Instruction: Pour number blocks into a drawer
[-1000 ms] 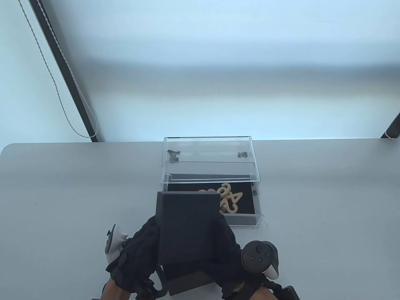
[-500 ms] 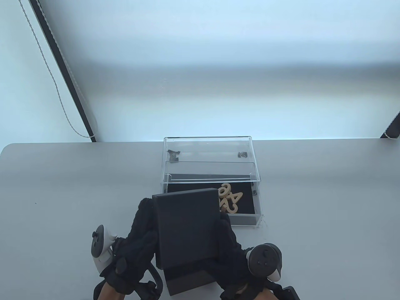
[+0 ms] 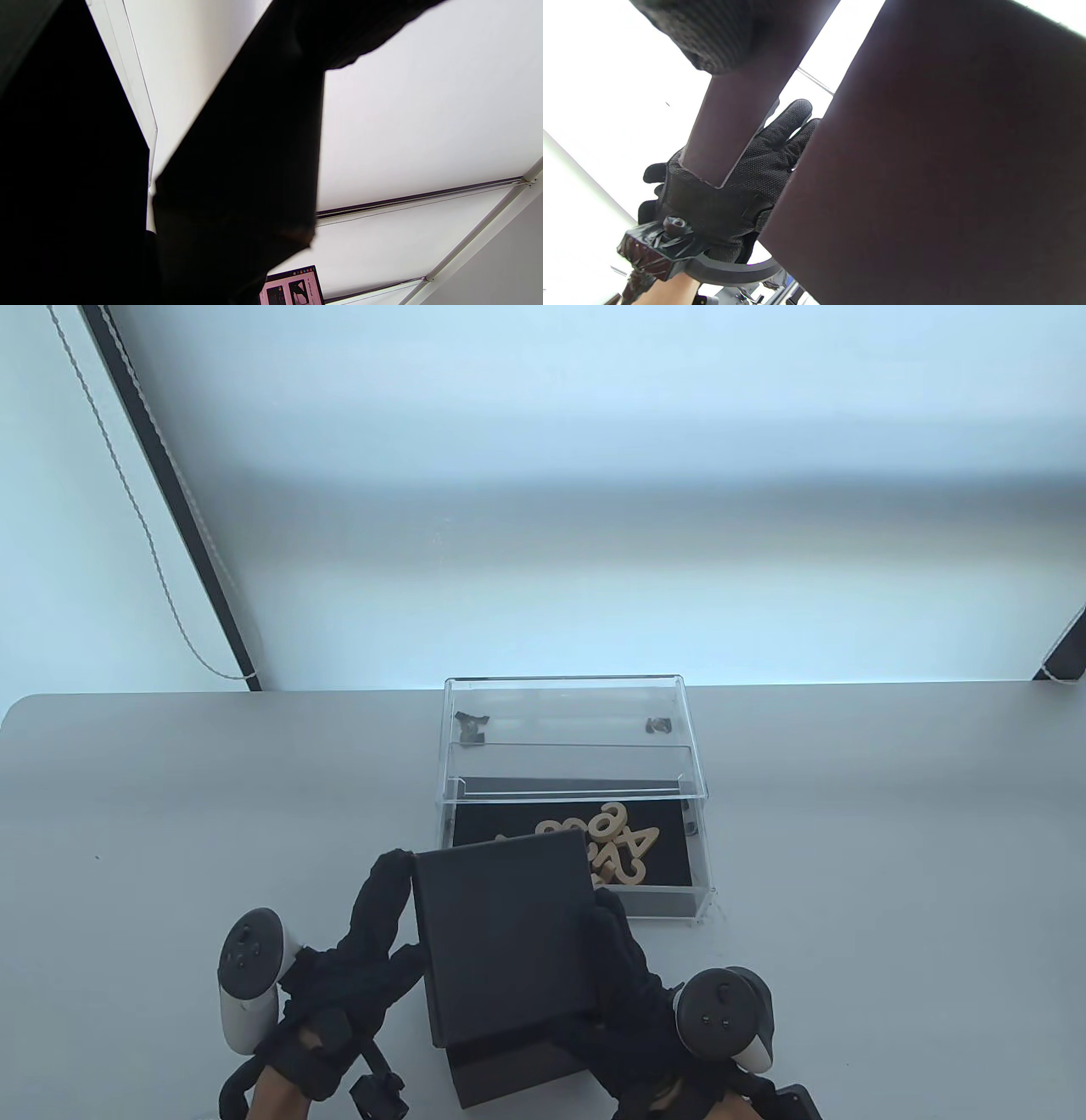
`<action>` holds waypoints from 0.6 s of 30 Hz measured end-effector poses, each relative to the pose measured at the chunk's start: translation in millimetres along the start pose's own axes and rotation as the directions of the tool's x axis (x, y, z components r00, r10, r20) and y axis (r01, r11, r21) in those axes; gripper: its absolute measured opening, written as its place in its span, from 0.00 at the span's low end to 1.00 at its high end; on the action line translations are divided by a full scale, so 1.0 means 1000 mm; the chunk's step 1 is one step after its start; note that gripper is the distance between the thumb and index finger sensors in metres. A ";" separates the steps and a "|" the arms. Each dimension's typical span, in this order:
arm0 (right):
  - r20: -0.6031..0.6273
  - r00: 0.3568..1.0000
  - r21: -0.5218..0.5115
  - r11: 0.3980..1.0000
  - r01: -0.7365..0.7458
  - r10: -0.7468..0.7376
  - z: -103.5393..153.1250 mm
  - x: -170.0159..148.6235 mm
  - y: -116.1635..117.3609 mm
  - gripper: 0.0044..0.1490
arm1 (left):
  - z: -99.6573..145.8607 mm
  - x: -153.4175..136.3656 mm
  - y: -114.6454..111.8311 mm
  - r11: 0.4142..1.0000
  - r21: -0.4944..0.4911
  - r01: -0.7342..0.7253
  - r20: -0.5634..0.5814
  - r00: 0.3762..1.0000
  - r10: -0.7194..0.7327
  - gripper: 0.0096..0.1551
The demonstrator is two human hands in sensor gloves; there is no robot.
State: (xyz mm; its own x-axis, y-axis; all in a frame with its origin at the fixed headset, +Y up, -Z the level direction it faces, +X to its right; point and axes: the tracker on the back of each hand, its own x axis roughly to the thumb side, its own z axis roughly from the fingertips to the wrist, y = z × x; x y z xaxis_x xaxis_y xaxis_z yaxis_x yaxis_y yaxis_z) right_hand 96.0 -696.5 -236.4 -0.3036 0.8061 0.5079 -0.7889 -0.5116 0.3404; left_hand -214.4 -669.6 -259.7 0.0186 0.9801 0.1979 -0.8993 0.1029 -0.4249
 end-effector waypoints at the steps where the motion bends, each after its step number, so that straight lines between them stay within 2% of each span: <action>1: 0.003 1.000 -0.006 1.000 -0.014 0.014 0.000 0.001 0.000 0.62 | 0.000 -0.002 0.001 1.000 -0.007 0.005 -0.015 1.000 -0.005 0.50; 6: -0.009 0.999 0.004 0.999 -0.032 0.032 0.001 0.000 0.000 0.61 | 0.000 -0.009 0.003 0.999 -0.052 0.005 -0.087 0.996 -0.009 0.48; 18: -0.042 0.992 0.044 0.992 -0.118 0.120 0.003 0.000 -0.002 0.58 | 0.003 -0.014 -0.001 0.987 -0.132 0.094 -0.250 0.960 -0.125 0.48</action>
State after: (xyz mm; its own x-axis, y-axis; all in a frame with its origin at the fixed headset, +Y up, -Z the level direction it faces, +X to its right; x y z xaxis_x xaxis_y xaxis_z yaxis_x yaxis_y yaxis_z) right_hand 99.0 -696.2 -234.8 -0.4178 0.7508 0.5116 -0.7233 -0.6156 0.3128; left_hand -215.1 -684.3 -259.5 0.2390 0.9708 0.0224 -0.8281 0.2158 -0.5174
